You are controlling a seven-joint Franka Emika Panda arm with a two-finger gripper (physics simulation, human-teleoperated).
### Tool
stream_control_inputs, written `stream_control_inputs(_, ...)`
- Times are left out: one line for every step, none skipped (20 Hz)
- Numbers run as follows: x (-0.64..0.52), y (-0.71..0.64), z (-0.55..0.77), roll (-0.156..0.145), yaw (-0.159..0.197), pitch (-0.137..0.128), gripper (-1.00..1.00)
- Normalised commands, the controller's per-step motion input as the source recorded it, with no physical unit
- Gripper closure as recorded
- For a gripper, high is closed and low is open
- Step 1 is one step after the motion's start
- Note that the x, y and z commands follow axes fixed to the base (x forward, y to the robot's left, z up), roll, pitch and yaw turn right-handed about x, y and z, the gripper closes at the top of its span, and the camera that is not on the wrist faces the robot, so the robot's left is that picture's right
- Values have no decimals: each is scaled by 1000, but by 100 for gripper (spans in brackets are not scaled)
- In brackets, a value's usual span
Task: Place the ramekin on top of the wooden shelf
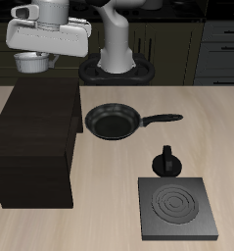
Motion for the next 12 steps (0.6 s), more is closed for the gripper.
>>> stream_control_inputs(104,-63,-266,-36,-46,64,100)
stream_control_inputs(48,-16,-344,-16,25,51,100)
stream_control_inputs(-24,176,-477,10,3,27,100)
stream_control_inputs(-74,140,-376,37,-26,52,100)
stream_control_inputs(-77,210,-331,32,-20,38,100)
stream_control_inputs(-48,239,-330,50,19,23,100)
stream_control_inputs(-28,95,-278,-9,36,68,100)
stream_control_inputs(25,76,21,0,0,0,100)
stream_control_inputs(-77,83,-170,8,-42,16,100)
stream_control_inputs(-39,4,-254,-4,-56,37,100)
stream_control_inputs(-74,190,-319,23,-8,55,100)
stream_control_inputs(-43,189,-354,45,48,46,100)
